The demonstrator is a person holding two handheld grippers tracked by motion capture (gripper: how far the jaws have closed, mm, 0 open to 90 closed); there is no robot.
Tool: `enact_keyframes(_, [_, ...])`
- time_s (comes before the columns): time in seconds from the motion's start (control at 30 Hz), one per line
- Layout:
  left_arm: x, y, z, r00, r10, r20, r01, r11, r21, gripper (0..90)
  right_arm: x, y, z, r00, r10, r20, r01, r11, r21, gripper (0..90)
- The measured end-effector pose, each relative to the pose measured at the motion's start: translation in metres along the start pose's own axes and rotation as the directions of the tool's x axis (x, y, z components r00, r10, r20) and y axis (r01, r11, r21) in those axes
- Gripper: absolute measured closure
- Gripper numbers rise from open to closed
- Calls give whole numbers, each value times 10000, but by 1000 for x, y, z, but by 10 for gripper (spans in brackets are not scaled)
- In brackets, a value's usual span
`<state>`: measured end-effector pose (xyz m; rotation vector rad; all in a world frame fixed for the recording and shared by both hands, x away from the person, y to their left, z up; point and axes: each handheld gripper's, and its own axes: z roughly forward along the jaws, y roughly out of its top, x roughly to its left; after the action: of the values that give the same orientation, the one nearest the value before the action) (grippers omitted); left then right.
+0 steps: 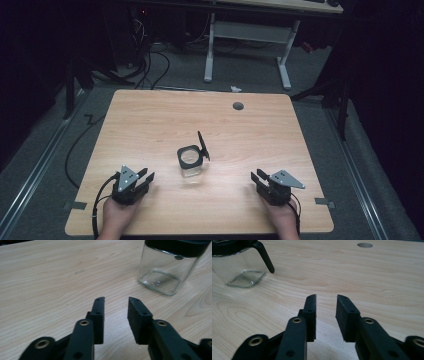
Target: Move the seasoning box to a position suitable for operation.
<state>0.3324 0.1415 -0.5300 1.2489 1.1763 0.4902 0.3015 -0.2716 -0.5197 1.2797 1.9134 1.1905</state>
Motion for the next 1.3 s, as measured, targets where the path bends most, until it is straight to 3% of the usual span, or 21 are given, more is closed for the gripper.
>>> enact_keyframes(0.33, [-18, -9, 6, 9994, 116, 335, -135, 9983, 565, 900, -5, -1, -3, 9998, 109, -146, -110, 9999, -42, 873])
enact_keyframes(0.57, [-28, -13, 16, 9985, 59, 542, -106, 9961, 871, 900, -7, -1, -4, 9998, 61, -209, -64, 9999, -132, 898])
enact_keyframes(0.7, [-34, -15, 23, 9971, -55, 755, -27, 9941, 1080, 900, -10, -2, -6, 9990, 177, -398, -188, 9995, -269, 852])
enact_keyframes(0.77, [-39, -16, 31, 9965, -391, 742, 304, 9930, 1143, 900, -12, -2, -7, 9990, 259, -373, -271, 9992, -304, 853])
enact_keyframes(0.83, [-43, -16, 37, 9965, -443, 715, 358, 9926, 1164, 900, -13, -2, -8, 9988, 316, -387, -330, 9988, -355, 854])
enact_keyframes(1.1, [-52, -22, 53, 9972, -501, 559, 433, 9923, 1163, 900, -12, -3, -6, 9987, 247, -438, -260, 9992, -307, 852])
enact_keyframes(1.3, [-58, -23, 55, 9973, -409, 604, 334, 9920, 1214, 900, -12, -3, -6, 9986, 280, -454, -293, 9992, -286, 851])
